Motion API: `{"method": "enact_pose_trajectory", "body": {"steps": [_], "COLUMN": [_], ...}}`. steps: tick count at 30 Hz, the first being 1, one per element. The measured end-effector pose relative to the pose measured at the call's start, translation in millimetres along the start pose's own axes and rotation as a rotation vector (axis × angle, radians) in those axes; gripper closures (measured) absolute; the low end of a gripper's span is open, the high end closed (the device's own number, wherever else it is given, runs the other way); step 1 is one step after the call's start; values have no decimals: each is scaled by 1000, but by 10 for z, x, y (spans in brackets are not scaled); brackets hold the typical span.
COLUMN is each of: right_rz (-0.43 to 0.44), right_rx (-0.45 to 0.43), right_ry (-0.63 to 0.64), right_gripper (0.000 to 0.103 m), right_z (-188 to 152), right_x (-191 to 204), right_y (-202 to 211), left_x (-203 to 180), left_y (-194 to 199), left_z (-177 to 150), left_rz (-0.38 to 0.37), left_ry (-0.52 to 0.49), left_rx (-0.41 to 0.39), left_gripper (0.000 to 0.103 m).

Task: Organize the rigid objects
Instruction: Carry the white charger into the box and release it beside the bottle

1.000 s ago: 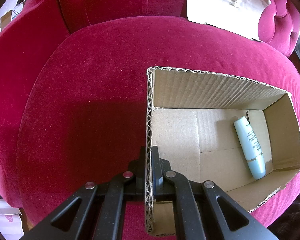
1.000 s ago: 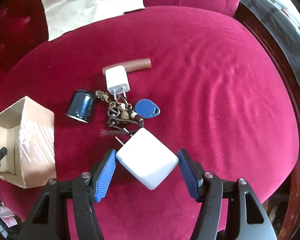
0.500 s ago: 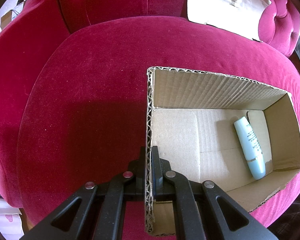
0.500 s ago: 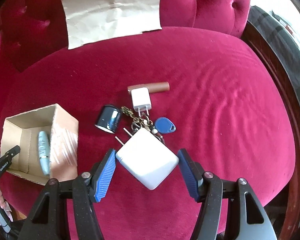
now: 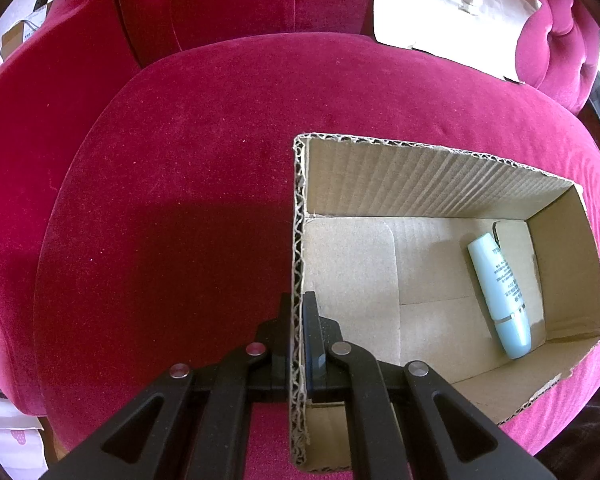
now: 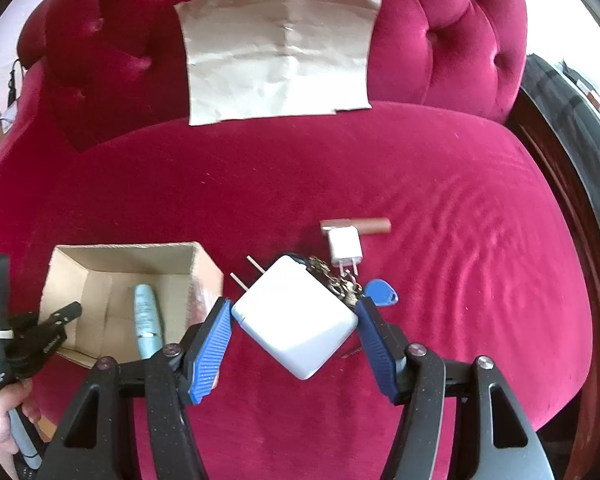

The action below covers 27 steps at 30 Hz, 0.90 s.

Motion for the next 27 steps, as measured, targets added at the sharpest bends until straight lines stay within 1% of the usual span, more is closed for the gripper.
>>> {"method": "enact_pose_trajectory", "body": {"steps": [11, 12, 18, 27], "right_rz": [50, 60, 95, 141], "right_rx": [-43, -48, -57, -61], "right_ry": [62, 96, 135, 172], "right_gripper": [36, 36, 36, 36], "right_z": [117, 120, 150, 194], "right_x": [365, 404, 655, 929], "right_y": [83, 79, 72, 25], "left_x": [8, 6, 5, 18], "left_y": [-2, -1, -1, -6], "left_z": [5, 4, 4, 17], "left_rz": [0, 0, 0, -2], "left_ry": [0, 0, 0, -2], "left_rx": [-1, -1, -2, -4], "left_gripper": [99, 99, 99, 99]}}
Point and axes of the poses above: each gripper's, at about its wrist camera, not at the fingertips, and y roughly against the way its jaws point, x to its left, z to its top, the point moved 2 cm from there along -y, roughly the way its jaws point, and after that the axes turned 12 degrees about y, right-handed, at the moved point
